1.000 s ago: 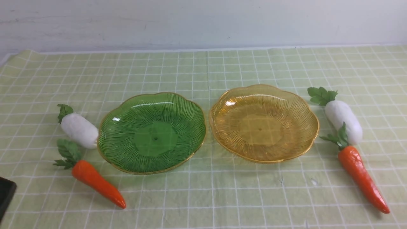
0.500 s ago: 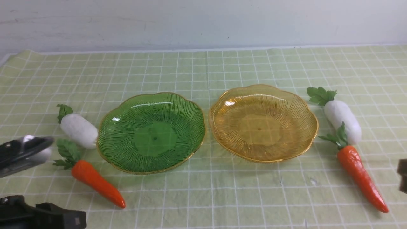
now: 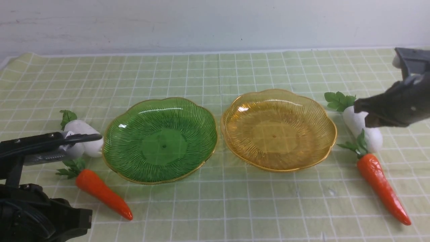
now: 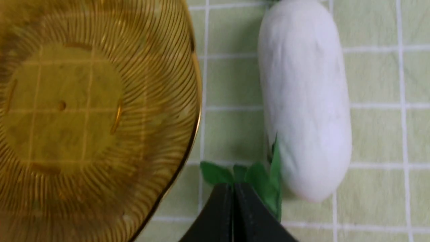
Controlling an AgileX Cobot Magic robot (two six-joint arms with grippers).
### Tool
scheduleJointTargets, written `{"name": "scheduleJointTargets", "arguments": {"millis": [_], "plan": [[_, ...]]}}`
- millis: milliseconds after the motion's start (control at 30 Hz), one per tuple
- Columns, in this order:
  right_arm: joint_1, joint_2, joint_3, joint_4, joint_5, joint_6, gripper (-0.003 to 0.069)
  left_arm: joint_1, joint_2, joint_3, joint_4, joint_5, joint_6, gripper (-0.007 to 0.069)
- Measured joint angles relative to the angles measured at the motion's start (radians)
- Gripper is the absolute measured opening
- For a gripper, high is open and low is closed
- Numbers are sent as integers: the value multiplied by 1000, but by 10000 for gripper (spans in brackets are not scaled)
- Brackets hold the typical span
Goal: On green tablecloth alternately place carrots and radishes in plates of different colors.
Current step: 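Place the white radish on the plate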
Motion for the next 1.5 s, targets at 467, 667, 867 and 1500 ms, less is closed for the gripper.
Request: {"name": "scheduleJointTargets", "arguments": {"millis": [467,667,867,1500], "plan": [[0,373,-553,-115,365,36,48,0,0,0,0,5,-9,75],[0,383,-574,-149,345,13,203,0,0,0,0,3,-12,132],[0,428,-574,-234,321,26,454,0,0,0,0,3,-12,199],[0,479,-619,-309,421,57,461,0,0,0,0,2,-49,237]]}}
